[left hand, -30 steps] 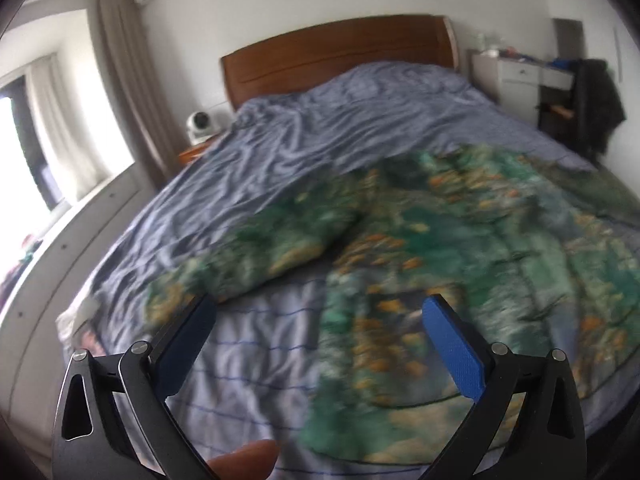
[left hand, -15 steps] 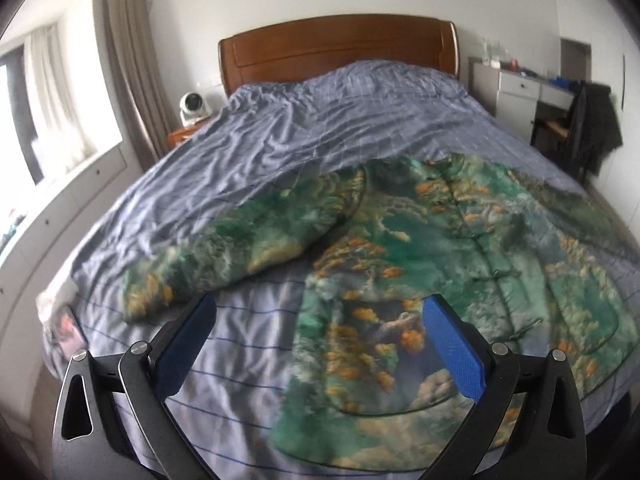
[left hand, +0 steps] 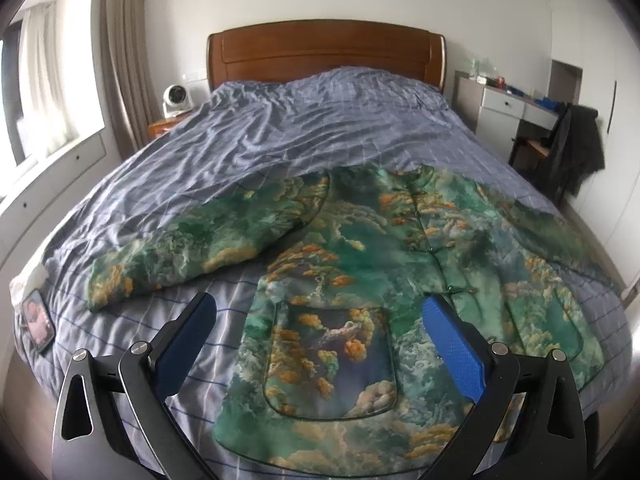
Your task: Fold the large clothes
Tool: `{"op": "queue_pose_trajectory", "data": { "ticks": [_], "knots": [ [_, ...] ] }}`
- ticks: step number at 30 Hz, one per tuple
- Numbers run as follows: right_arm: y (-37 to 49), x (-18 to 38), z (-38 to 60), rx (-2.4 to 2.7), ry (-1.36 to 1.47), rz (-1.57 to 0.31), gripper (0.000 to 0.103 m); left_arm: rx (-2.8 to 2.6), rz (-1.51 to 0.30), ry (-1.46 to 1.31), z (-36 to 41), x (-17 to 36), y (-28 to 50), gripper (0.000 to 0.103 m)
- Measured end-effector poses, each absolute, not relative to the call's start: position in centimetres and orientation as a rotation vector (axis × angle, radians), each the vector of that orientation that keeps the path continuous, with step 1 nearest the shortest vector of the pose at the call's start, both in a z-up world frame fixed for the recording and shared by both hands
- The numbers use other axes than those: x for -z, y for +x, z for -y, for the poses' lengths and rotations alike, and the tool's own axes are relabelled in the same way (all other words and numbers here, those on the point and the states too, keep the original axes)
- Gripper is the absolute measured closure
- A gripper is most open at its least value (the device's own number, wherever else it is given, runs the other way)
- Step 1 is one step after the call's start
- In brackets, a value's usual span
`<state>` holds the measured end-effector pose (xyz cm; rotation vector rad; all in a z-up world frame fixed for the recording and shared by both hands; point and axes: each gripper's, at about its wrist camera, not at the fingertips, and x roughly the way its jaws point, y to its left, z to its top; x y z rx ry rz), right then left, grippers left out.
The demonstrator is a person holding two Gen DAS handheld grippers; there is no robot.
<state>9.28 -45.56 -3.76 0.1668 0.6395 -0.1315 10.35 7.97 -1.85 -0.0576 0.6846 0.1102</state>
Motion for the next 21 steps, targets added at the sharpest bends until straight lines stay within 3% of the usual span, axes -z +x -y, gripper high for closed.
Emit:
{"op": "queue_pose_trajectory", "data": {
  "ticks": [8, 15, 21],
  "knots": [
    [13.2, 4.9, 57.2, 0.236, 0.453, -0.666, 0.014, -0.119, -0.681, -0.109, -8.7, 1.8, 10.3, 0.000],
    [15.7, 15.6, 63.9, 0.251, 0.995, -0.726, 0.017, -0.130, -0.702, -0.062, -8.0, 2.2, 10.2, 0.000],
    [16.4, 21.5, 65.2, 0.313, 1.263, -0.667, 0.028, -0.169, -0.716, -0.038, -8.8, 2.6, 9.8, 0.000]
  ]
}}
